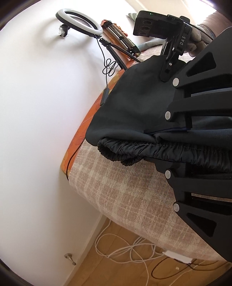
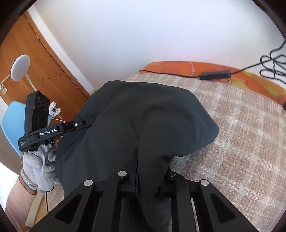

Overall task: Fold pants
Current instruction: 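Carry the pants bundle with both tools toward the light blue cloth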

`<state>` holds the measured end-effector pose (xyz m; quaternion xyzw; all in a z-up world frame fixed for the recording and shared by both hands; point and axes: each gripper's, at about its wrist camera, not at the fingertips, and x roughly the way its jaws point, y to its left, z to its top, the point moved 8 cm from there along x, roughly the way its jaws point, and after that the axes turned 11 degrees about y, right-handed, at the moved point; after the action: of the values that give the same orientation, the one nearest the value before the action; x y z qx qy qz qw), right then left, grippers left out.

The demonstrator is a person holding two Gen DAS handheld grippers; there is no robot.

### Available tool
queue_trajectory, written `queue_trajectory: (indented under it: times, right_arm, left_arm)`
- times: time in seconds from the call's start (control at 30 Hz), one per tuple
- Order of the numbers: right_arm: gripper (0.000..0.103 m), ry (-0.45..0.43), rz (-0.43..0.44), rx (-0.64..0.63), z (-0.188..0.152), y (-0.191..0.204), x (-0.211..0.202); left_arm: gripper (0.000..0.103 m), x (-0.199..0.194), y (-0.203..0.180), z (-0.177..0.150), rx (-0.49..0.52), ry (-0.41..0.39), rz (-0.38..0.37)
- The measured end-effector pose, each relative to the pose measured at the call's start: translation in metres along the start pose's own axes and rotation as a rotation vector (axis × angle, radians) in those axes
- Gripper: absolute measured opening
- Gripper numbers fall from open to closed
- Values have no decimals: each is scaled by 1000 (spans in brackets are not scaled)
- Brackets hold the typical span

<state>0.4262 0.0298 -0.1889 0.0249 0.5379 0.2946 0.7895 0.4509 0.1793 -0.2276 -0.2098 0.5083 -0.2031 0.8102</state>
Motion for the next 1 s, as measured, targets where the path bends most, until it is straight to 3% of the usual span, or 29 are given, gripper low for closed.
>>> queue_trajectory:
  times: [0.13,0.43,0.63,1.0]
  right_arm:
    - [10,-62,-64,-82,5,17,-36]
    - [10,-143,-153,-173,2,41,-118]
    - [10,-187,-205,-187,-14,35,-184]
    - [10,-267,-290,-158,-62,11,-305]
  left_arm:
    - [18,-22,-21,-6,48,-59,39]
    - [17,-63,-85,-21,117,-131,12]
    - [17,-80,-138,-29,157,-160,-26]
    - [17,-111,-260,-62,325,-215,-39]
